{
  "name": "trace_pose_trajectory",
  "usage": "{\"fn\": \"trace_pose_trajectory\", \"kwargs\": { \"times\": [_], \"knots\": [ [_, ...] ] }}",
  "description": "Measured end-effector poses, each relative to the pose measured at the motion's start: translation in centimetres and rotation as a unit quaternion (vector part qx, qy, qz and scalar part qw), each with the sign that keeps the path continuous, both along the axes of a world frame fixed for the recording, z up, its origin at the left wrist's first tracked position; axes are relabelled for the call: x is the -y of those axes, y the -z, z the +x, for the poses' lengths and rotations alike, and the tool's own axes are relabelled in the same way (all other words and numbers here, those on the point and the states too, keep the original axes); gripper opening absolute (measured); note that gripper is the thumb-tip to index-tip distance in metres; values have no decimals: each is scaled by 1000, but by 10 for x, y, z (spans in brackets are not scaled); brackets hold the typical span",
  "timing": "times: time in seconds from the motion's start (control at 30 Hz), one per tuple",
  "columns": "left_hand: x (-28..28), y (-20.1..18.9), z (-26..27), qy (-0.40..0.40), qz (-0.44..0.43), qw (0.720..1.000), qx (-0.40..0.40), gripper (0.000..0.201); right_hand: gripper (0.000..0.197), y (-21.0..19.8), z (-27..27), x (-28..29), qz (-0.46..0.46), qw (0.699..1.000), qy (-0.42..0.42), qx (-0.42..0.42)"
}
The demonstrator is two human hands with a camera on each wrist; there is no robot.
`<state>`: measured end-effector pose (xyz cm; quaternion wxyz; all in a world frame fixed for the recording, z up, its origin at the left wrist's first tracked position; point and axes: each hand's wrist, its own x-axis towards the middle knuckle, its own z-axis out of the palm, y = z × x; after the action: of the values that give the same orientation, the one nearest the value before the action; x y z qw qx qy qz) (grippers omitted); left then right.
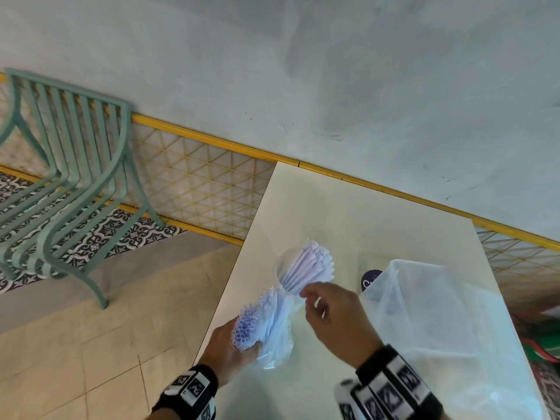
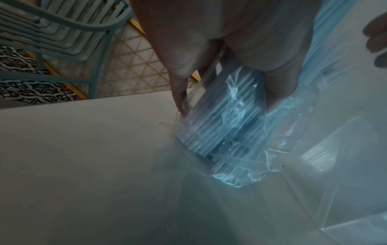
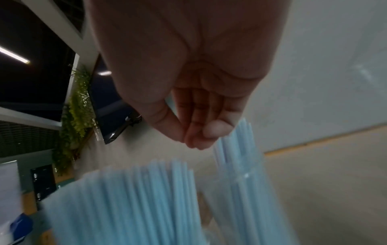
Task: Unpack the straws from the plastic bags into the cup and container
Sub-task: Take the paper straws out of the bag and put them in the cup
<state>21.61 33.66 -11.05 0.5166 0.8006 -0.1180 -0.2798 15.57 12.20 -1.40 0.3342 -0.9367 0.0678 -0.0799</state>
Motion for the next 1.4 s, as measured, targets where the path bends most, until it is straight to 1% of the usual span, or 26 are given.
{"fn": "trace_pose_trajectory", "kwargs": {
  "times": [0.03, 0.17, 0.23, 0.3, 0.33, 0.37, 0.43, 0.5, 0.57, 0.63, 0.7, 0.77, 0.8, 0.87, 0.93, 1.0, 1.07, 1.13, 1.17, 1.23, 1.27, 1.33, 1.4],
  "knots": [
    [0, -1, -1, 4, 1, 1000, 6, 25, 24, 8, -8, -3, 10, 1000, 5, -24],
    [3, -3, -3, 5, 9, 1000, 27, 23, 47, 33, -24, -9, 42, 991, 20, -124],
    [4, -1, -5, 24, 12, 999, 31, 23, 54, 37, -25, -10, 68, 988, 25, -139],
    [5, 1, -8, 42, 10, 999, 34, 26, 57, 37, -23, -12, 97, 986, 22, -132],
    [5, 2, -9, 51, 7, 998, 36, 27, 57, 37, -21, -13, 109, 986, 17, -129],
    [7, 2, -12, 61, 6, 997, 40, 26, 52, 37, -20, -13, 117, 985, 12, -126],
    [8, 1, -15, 56, -1, 998, 37, 22, 31, 40, -17, -14, 115, 987, 7, -113],
    [10, 1, -17, 28, -10, 1000, 10, 19, 33, 47, -17, -13, 115, 990, 9, -83],
    [13, 0, -17, -2, -23, 1000, -14, 23, 27, 52, -17, -15, 115, 993, 0, -27],
    [15, -2, -15, -21, -43, 999, -19, 37, 17, 51, -16, -19, 123, 992, -20, 28],
    [16, -3, -12, -29, -74, 997, -23, 51, 18, 49, -13, -23, 131, 990, -30, 53],
    [18, -4, -10, -13, -128, 991, -44, 60, 26, 51, -11, -25, 130, 989, -45, 60],
    [18, -2, -9, -1, -137, 990, -40, 64, 32, 54, -10, -25, 132, 988, -51, 57],
    [20, 0, -10, 15, -127, 992, -21, 71, 40, 63, -11, -26, 160, 985, -47, 36],
    [21, 3, -12, -1, -104, 995, -6, 63, 42, 70, -13, -27, 212, 977, -18, 7],
    [22, 2, -15, -31, -84, 996, -1, 53, 39, 72, -16, -29, 266, 964, 20, -9],
    [23, 2, -16, -50, -76, 996, -7, 55, 33, 72, -17, -31, 287, 957, 40, -9],
    [24, 4, -16, -52, -58, 997, 1, 51, 36, 73, -18, -31, 256, 966, 30, -9],
    [23, 3, -16, -45, -44, 998, 5, 44, 38, 73, -17, -31, 234, 972, 19, -9],
    [24, 2, -13, -38, -19, 999, 0, 30, 33, 72, -15, -29, 188, 982, -15, -6],
    [24, 2, -12, -41, -15, 999, -4, 27, 30, 72, -15, -28, 161, 987, -32, -2],
    [24, 3, -10, -44, -8, 999, -1, 28, 26, 71, -14, -25, 118, 991, -54, 2],
    [26, 1, -11, -41, 9, 999, 11, 26, 15, 67, -14, -24, 101, 993, -57, 3]
  ]
}}
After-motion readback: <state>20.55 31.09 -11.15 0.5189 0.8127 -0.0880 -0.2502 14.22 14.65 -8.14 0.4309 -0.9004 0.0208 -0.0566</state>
